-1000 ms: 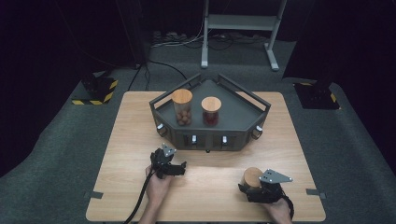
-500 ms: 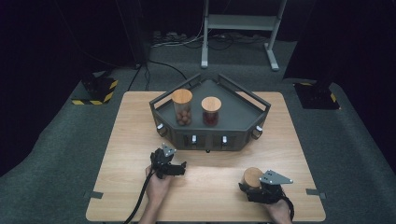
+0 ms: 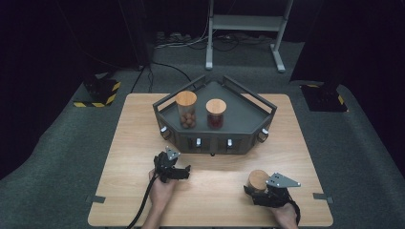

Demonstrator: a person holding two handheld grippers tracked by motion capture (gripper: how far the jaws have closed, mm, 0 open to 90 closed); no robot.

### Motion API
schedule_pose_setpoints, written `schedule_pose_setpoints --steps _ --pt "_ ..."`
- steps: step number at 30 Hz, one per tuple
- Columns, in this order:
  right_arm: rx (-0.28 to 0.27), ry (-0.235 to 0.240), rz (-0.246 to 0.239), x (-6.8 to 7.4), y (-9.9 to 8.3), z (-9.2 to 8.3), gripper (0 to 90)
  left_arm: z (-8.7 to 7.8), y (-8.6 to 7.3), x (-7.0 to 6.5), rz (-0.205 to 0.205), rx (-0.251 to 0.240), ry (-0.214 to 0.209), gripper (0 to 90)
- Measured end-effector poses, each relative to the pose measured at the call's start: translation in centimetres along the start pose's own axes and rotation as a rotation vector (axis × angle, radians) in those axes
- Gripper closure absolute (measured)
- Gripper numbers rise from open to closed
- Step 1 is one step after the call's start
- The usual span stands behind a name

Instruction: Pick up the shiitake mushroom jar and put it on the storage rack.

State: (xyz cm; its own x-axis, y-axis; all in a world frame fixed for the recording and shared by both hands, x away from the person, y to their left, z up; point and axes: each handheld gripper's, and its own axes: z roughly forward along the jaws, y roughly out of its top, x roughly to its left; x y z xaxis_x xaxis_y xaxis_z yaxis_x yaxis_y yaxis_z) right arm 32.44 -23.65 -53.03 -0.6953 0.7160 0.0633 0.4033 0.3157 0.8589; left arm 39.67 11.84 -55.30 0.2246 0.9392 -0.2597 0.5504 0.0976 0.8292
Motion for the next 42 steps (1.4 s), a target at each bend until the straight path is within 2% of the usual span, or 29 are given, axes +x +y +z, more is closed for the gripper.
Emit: schedule_pose_setpoints --steps 9,23,27,34,42 --pt "-0.024 0.002 -0.002 0.0 1.0 -0.4 24.6 0.0 0.0 0.0 0.000 0.000 0.000 4.6" --pt "-0.029 -0.008 0.039 -0.3 1.7 -0.6 24.6 0.0 0.0 0.0 -0.001 -0.001 0.000 4.6" --pt "-0.016 -0.049 0.026 -0.2 2.0 -0.7 24.5 0.0 0.0 0.0 0.000 -0.001 0.000 4.6" --pt "-0.005 -0.098 0.053 -0.4 2.5 -0.6 24.6 0.0 0.0 0.0 0.000 0.000 0.000 4.6" --pt "-0.012 -0.101 0.067 -0.6 2.9 -0.7 24.6 0.0 0.0 0.0 0.000 0.000 0.000 4.6"
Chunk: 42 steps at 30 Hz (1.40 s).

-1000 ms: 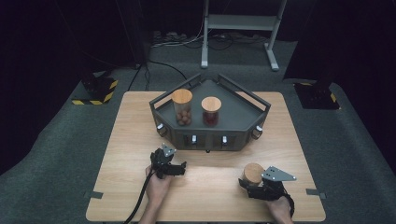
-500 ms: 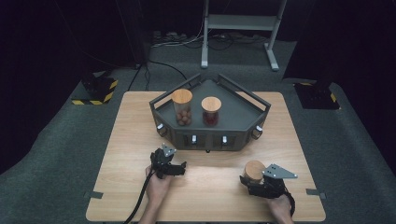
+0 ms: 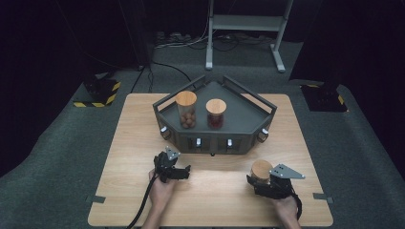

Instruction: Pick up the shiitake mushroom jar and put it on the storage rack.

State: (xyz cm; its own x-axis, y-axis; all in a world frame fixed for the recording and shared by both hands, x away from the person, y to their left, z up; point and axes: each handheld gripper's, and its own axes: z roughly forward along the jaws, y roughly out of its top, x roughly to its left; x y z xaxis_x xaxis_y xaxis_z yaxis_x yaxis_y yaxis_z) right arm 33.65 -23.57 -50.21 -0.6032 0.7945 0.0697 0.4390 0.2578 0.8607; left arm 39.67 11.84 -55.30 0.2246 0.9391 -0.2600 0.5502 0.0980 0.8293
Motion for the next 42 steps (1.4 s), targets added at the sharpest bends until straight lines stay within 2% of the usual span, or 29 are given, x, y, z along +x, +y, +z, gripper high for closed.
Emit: schedule_pose_setpoints --steps 23,42 --pt "-0.012 0.015 -0.009 0.1 1.6 0.2 24.7 0.0 0.0 0.0 0.000 0.000 0.000 4.6" --pt "-0.020 0.019 0.048 -0.5 2.8 0.3 24.8 0.0 0.0 0.0 -0.003 -0.001 0.000 4.6"
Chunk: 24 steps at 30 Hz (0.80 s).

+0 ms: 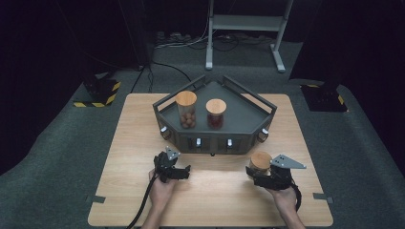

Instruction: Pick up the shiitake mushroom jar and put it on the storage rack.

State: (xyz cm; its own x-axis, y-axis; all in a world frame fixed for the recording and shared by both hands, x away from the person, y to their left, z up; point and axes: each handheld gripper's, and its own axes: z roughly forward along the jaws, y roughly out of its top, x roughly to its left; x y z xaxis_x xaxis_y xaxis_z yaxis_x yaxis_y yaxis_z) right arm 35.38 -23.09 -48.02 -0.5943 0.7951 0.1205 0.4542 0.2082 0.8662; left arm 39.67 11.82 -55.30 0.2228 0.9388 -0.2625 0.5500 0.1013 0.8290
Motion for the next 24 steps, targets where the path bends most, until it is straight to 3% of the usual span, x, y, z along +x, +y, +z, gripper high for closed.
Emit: schedule_pose_setpoints --steps 14,24 --pt "-0.001 0.010 -0.031 0.1 0.8 -0.1 24.9 0.0 0.0 0.0 -0.002 -0.001 0.000 4.6" --pt "-0.013 0.020 -0.027 -0.2 2.1 -0.2 25.0 0.0 0.0 0.0 0.003 0.001 0.000 4.6"
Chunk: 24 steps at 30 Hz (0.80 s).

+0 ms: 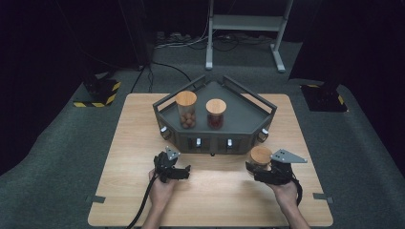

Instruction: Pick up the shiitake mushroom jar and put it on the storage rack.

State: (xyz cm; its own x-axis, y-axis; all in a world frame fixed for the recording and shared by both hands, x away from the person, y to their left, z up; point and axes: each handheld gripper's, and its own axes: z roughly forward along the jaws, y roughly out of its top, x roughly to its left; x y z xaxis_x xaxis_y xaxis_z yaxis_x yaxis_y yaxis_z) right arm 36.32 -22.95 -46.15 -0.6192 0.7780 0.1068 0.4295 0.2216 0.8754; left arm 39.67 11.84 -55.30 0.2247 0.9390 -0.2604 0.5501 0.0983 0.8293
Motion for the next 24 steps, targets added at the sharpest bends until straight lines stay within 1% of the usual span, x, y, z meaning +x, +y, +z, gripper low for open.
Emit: schedule_pose_setpoints --steps 12,19,24 --pt "-0.018 0.019 0.001 -0.3 1.5 0.0 25.0 0.0 0.0 0.0 0.000 0.000 0.000 4.6" --pt "-0.016 0.023 0.020 -0.6 1.9 0.0 25.0 0.0 0.0 0.0 0.000 0.000 0.000 4.6" --pt "-0.023 0.019 0.004 -0.7 2.5 -0.2 25.0 0.0 0.0 0.0 0.000 0.001 0.000 4.6"
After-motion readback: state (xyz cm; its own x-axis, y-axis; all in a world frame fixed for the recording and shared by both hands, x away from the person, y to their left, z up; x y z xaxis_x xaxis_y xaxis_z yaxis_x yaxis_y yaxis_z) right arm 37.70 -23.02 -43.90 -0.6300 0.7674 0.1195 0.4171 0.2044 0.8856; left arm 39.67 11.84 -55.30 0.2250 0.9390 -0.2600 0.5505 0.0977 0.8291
